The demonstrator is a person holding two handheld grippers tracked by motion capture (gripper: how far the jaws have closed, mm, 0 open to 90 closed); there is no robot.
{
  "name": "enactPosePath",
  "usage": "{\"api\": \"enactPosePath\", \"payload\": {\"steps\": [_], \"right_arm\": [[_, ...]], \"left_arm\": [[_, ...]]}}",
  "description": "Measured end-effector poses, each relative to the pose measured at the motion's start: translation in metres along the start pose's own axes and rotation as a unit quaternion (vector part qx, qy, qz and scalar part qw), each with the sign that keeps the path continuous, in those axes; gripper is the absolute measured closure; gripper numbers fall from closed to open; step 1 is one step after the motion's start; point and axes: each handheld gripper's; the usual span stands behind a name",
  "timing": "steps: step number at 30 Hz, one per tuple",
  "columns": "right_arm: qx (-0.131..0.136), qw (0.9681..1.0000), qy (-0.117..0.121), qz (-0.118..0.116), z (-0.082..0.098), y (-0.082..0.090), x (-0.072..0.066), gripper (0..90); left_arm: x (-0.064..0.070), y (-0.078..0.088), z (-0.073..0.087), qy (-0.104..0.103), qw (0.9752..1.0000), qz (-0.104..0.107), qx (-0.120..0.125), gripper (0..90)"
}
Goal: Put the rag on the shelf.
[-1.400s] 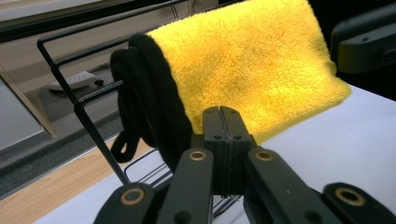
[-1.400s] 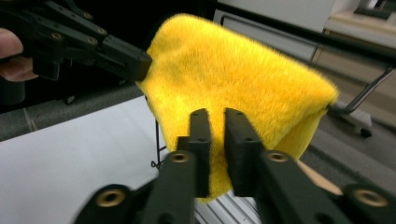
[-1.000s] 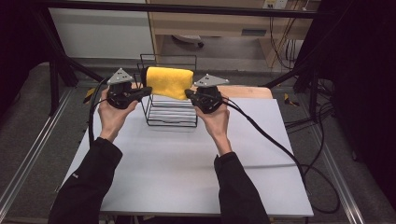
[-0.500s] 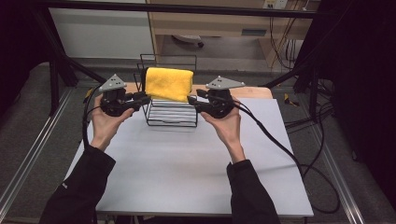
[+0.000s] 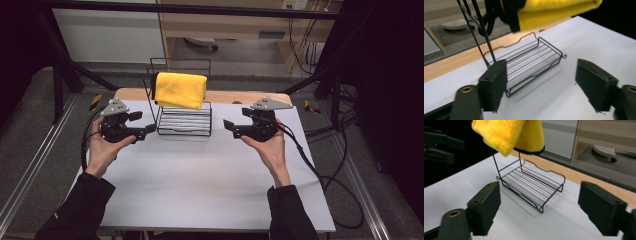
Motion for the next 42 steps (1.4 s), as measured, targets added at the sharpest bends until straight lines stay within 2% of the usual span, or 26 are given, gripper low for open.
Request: {"api": "enactPosePath", "payload": {"steps": [7,14,19,22,24,30,36,42], "right_arm": [[-0.013,0.9999,-0.006,0.009,0.026,0.016,0.013,7.8],[-0.024,0.9992,-0.032,0.004,0.059,0.027,0.021,4.1],[-0.042,0.9981,-0.045,0.002,0.084,0.033,0.027,1.3],[-0.049,0.9977,-0.047,0.000,0.097,0.036,0.029,0.6],[-0.052,0.9979,-0.037,-0.004,0.108,0.037,0.029,0.6],[-0.075,0.9967,-0.030,-0.008,0.133,0.040,0.030,0.6],[-0.100,0.9944,-0.023,-0.024,0.157,0.047,0.035,0.5],[-0.110,0.9928,-0.040,-0.023,0.174,0.057,0.041,0.6]], "left_arm": [[0.007,0.003,0.023,-0.001,0.9999,-0.003,-0.011,12.7],[0.011,0.005,0.053,0.007,0.9999,0.004,-0.007,11.5],[0.013,0.005,0.073,0.008,0.9998,0.004,-0.016,11.4],[0.014,0.005,0.084,0.008,0.9997,0.006,-0.022,11.3],[0.015,0.005,0.091,0.006,0.9996,0.006,-0.026,11.3],[0.015,0.009,0.114,0.017,0.9994,0.010,-0.030,11.0],[0.015,0.011,0.127,0.018,0.9988,0.012,-0.045,10.7],[0.016,0.012,0.136,0.013,0.9984,0.018,-0.052,10.8]]}}
Point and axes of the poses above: each handheld gripper's, and its own axes: y roughly backward along the jaws, z roughly out of its underside, x roughly to its right, and after that the axes turned 4 degrees about x, right-handed
